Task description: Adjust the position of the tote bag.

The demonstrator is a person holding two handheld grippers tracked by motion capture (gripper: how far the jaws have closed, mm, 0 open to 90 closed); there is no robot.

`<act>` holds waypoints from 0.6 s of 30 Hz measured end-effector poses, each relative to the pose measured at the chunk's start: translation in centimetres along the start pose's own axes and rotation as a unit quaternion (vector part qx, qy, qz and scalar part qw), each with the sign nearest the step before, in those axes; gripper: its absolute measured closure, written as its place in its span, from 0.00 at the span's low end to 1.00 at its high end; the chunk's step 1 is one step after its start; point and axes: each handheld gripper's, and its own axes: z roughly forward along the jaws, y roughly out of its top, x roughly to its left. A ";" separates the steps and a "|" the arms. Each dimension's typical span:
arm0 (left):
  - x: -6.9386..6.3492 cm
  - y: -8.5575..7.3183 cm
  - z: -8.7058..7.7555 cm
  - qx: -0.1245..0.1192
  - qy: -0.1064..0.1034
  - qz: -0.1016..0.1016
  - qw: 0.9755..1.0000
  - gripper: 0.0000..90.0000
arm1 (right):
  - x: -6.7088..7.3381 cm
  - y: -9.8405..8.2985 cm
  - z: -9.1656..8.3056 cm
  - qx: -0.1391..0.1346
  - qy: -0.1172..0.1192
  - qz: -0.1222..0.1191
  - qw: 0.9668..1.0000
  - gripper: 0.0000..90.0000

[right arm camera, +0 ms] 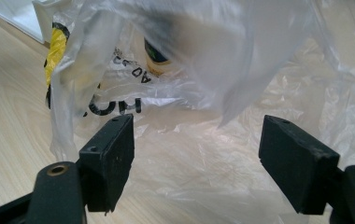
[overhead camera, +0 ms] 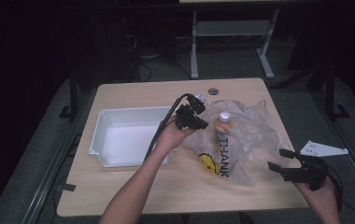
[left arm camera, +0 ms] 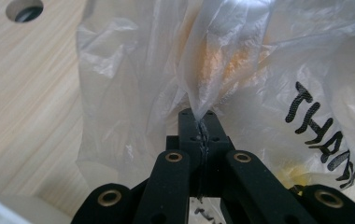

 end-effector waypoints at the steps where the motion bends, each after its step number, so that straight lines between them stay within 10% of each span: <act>1: 0.1 -0.2 0.0 -0.001 0.000 -0.004 1.000 1.00 | 0.0 0.0 0.0 0.001 0.000 0.001 1.000 0.29; 18: 1.2 -2.9 0.4 0.005 -0.004 -0.034 0.999 1.00 | 0.1 -0.1 0.2 0.006 0.002 0.001 1.000 0.29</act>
